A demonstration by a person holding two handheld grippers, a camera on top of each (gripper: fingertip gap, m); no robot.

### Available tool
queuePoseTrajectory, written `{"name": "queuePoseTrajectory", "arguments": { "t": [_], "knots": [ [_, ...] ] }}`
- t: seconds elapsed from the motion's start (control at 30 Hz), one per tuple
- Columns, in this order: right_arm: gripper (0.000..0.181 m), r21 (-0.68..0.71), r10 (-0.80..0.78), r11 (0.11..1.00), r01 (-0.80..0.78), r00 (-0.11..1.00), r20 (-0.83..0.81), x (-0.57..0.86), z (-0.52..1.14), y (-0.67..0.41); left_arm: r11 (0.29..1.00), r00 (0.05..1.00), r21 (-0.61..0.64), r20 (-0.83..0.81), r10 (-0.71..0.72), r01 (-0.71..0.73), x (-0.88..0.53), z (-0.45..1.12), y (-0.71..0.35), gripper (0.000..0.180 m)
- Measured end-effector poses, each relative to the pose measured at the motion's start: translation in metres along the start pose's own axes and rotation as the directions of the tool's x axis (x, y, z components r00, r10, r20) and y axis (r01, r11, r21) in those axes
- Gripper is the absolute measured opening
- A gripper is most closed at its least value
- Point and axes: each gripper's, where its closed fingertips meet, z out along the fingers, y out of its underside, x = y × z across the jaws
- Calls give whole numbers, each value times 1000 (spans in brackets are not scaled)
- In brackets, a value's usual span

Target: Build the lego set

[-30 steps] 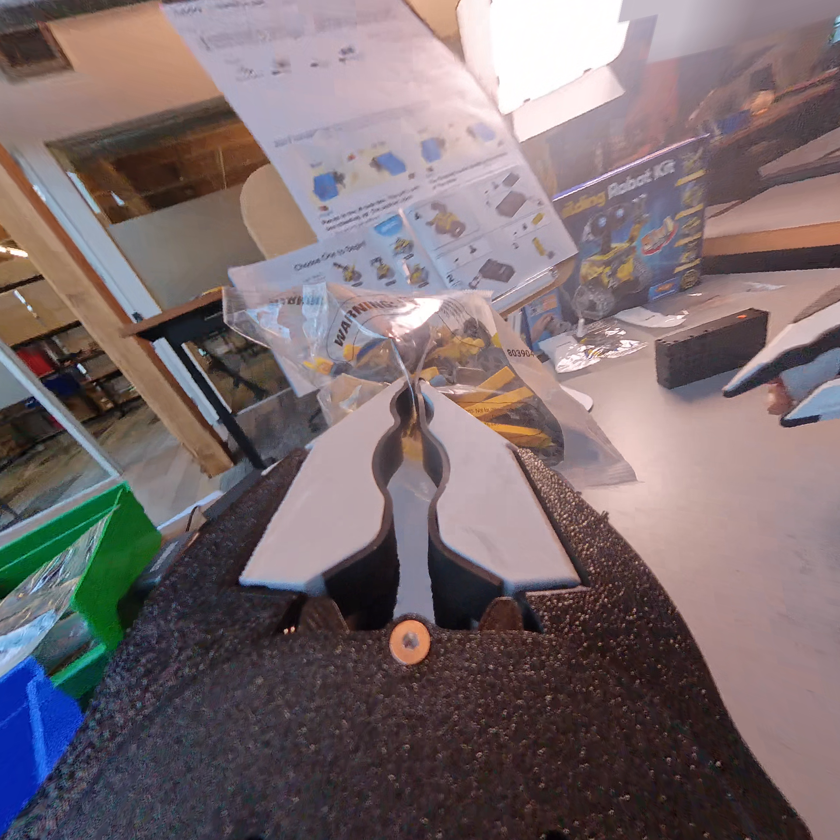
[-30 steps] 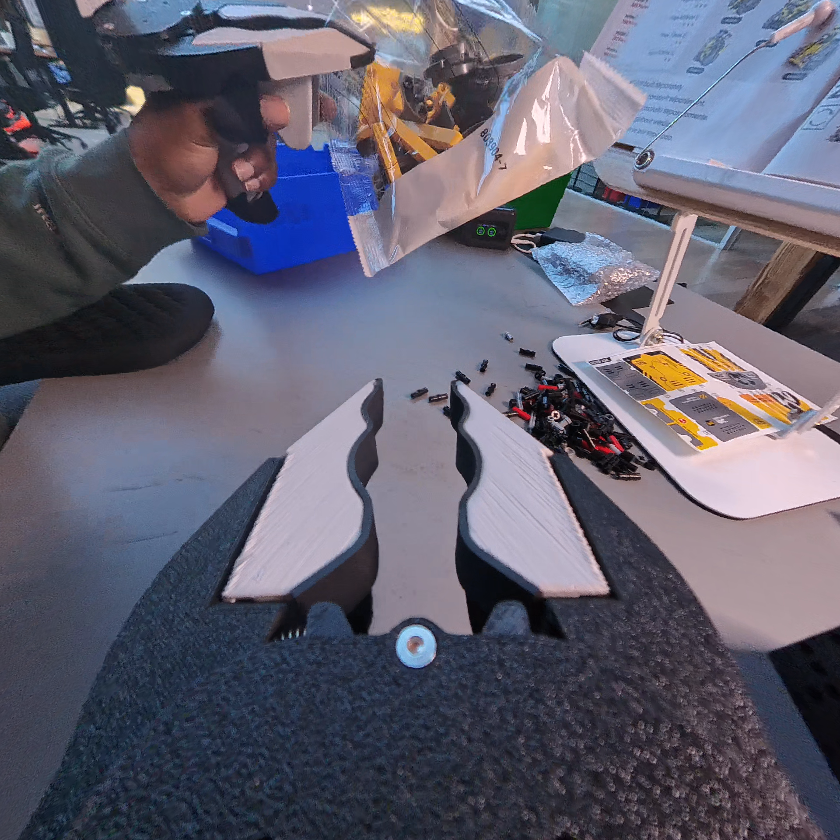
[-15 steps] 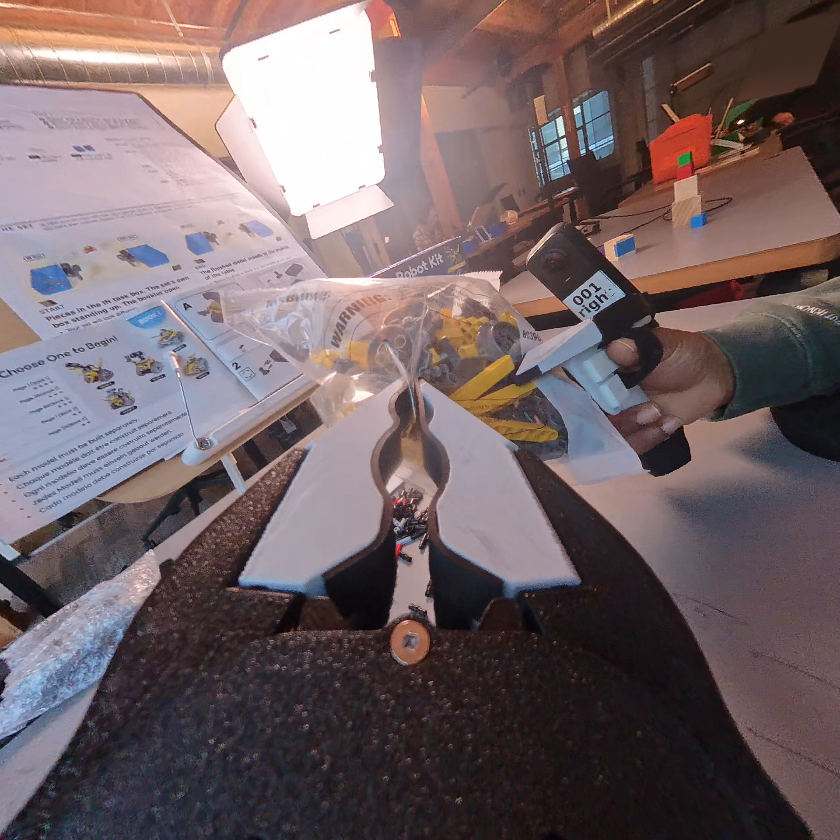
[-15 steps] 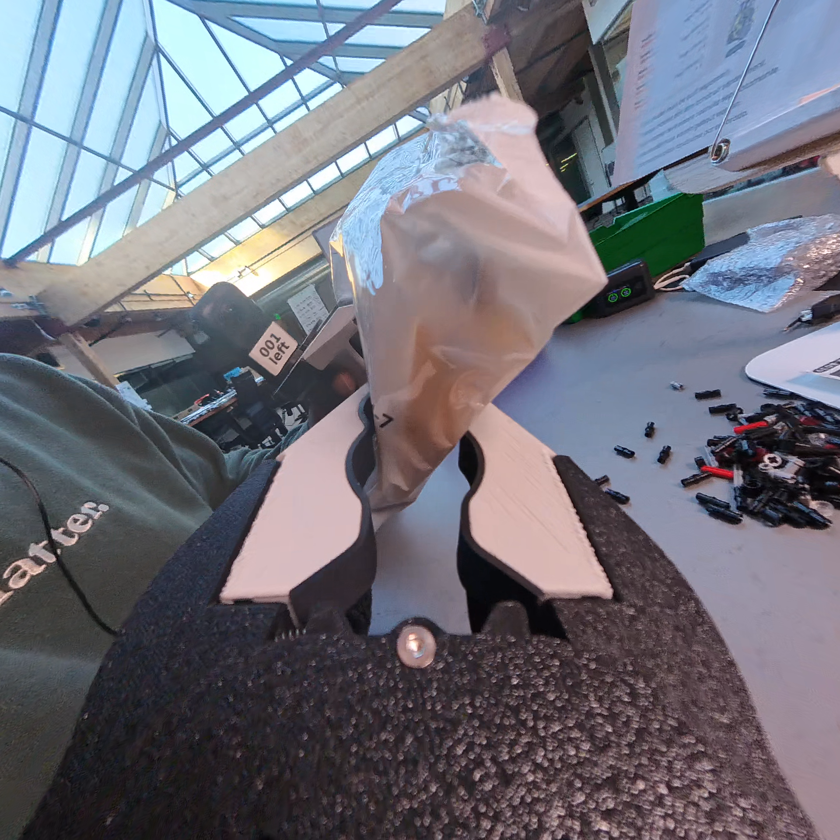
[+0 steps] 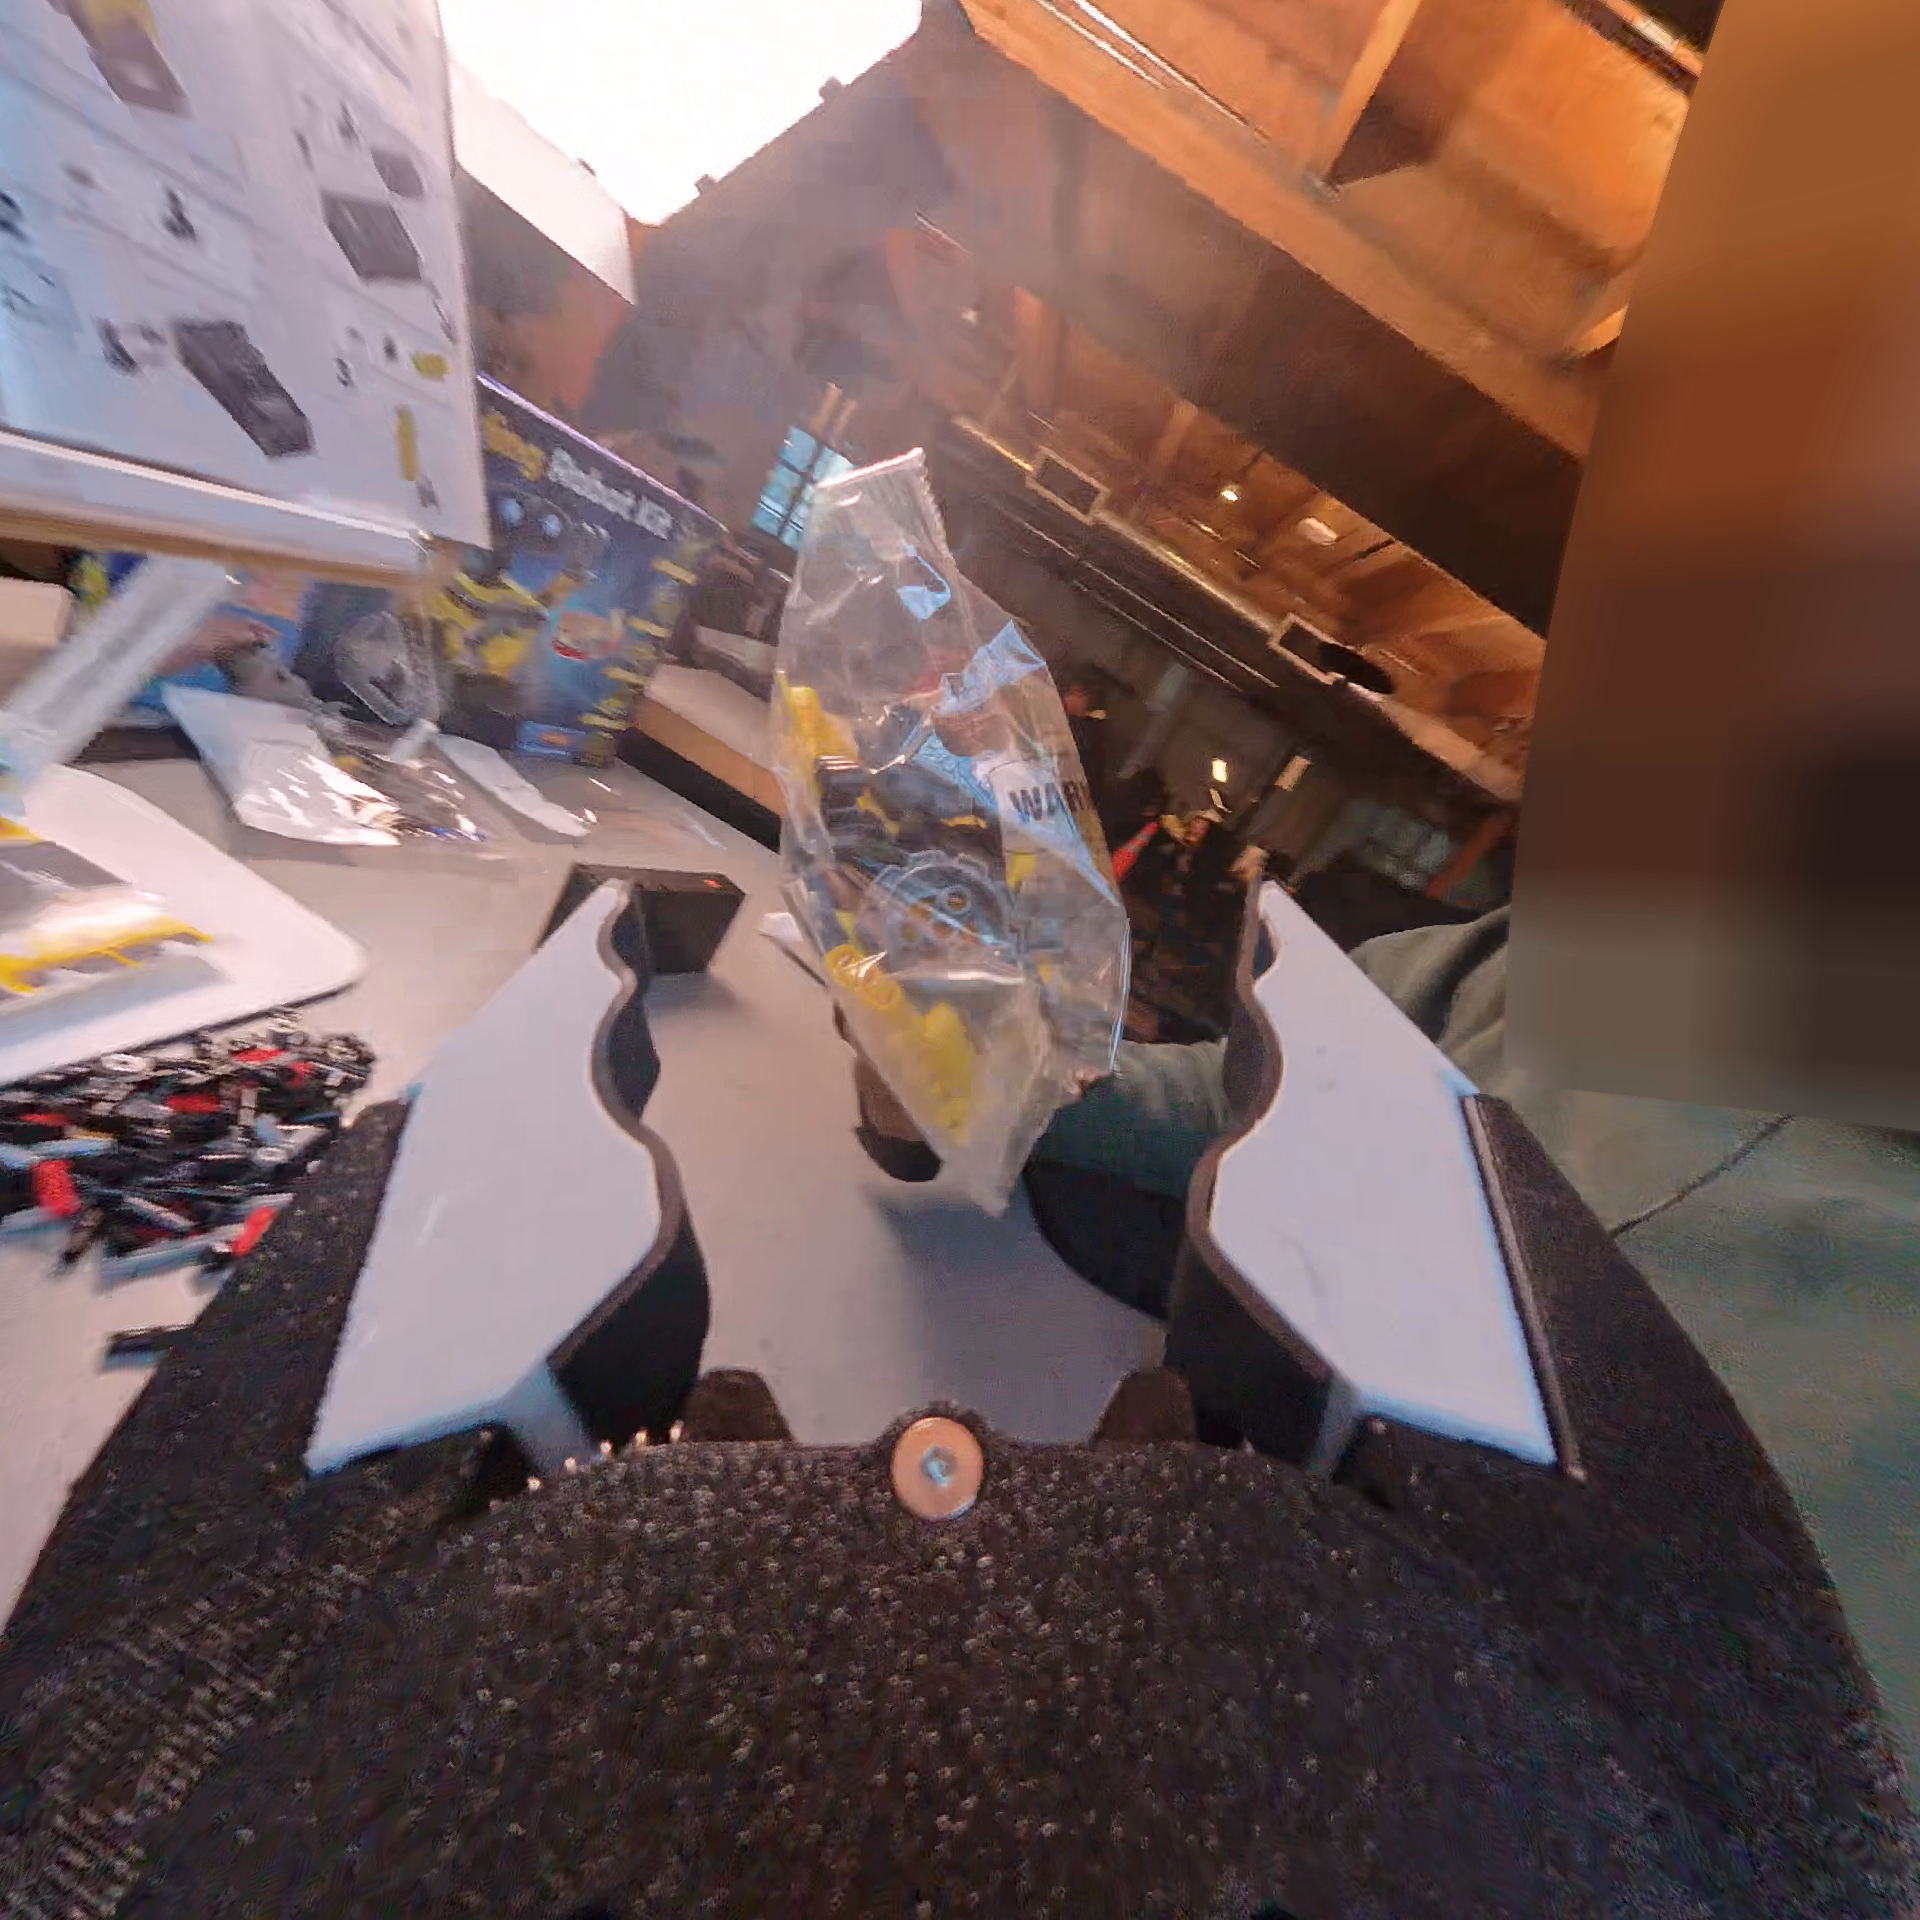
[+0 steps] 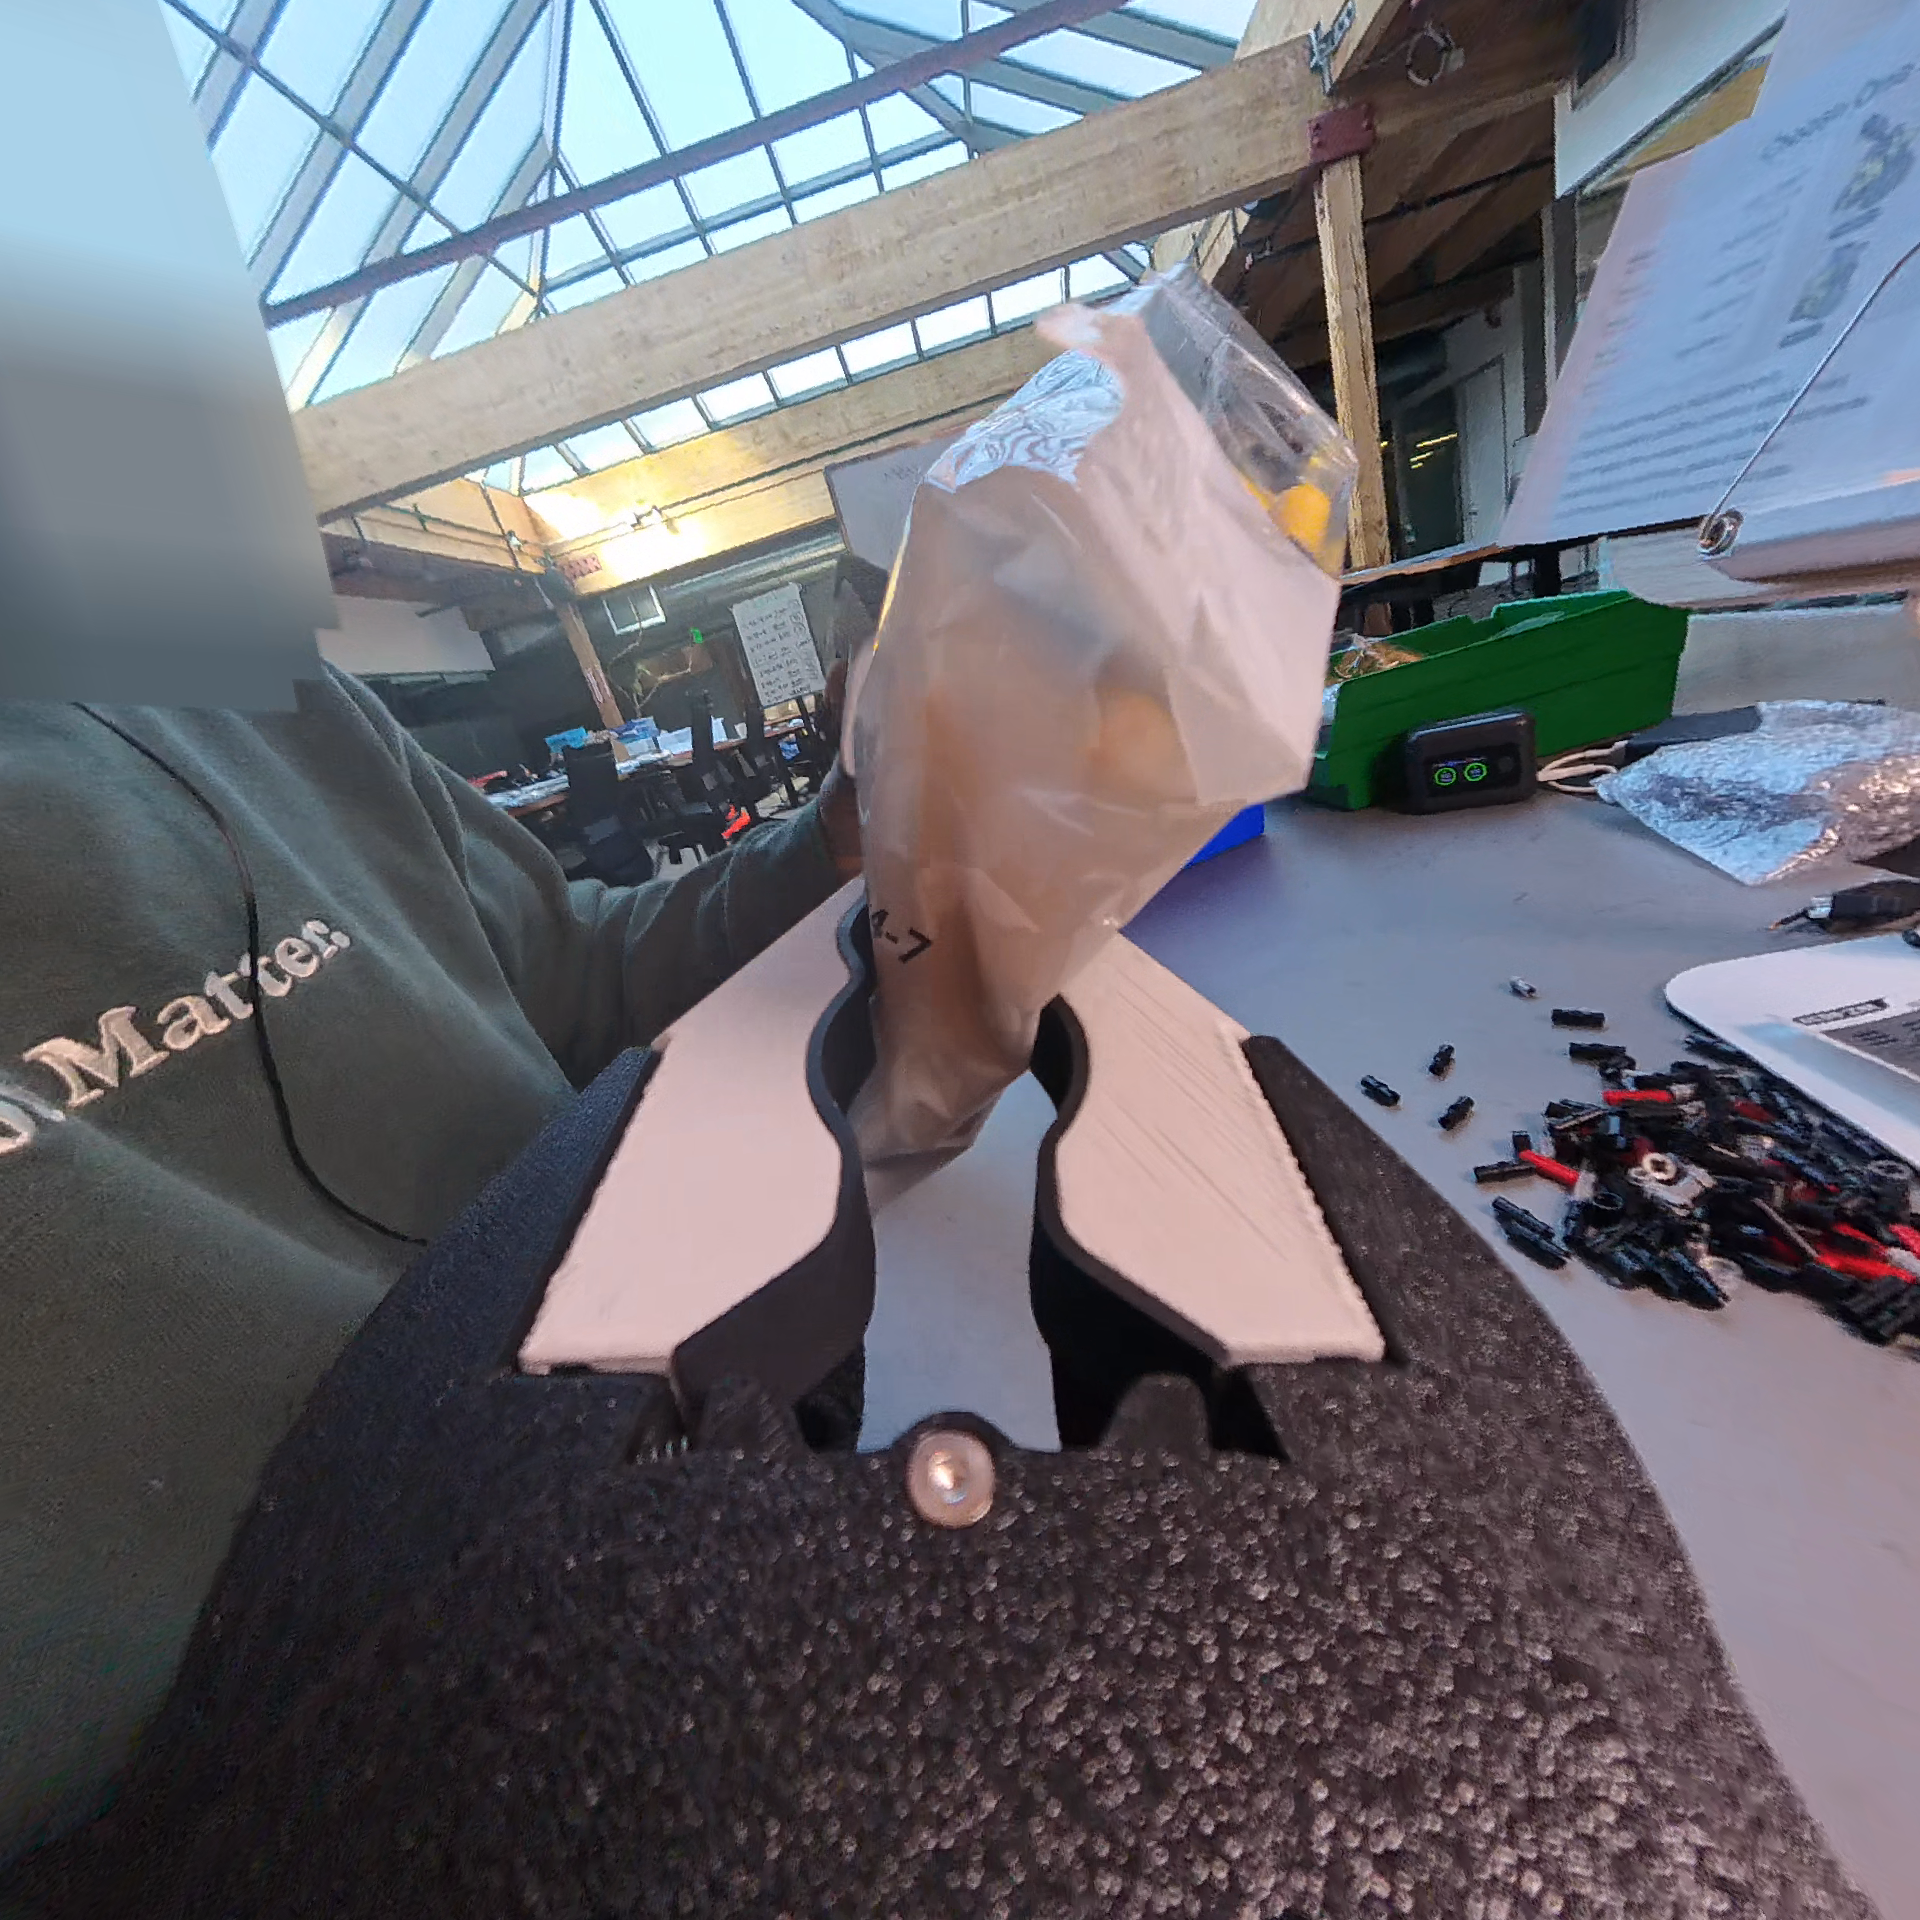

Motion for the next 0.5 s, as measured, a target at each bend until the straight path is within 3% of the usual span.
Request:
{"name": "queuePoseTrajectory", "arguments": {
  "t": [0.1,0.2,0.3,0.5],
  "knots": [
    [22,-86,-104,991,102,994,-19,-1,1,13,991,988,-98,-117,-98,87,11,19,19,115],
    [22,-131,-134,983,132,991,-12,-3,2,22,986,995,-168,-95,-37,21,4,30,36,67],
    [22,-129,-131,983,128,991,-18,0,-1,20,983,997,-184,-62,-35,23,-6,26,37,39],
    [22,-127,-18,992,12,999,-49,18,-10,21,977,1000,-212,-29,10,-15,-9,22,38,19]
  ]
}}
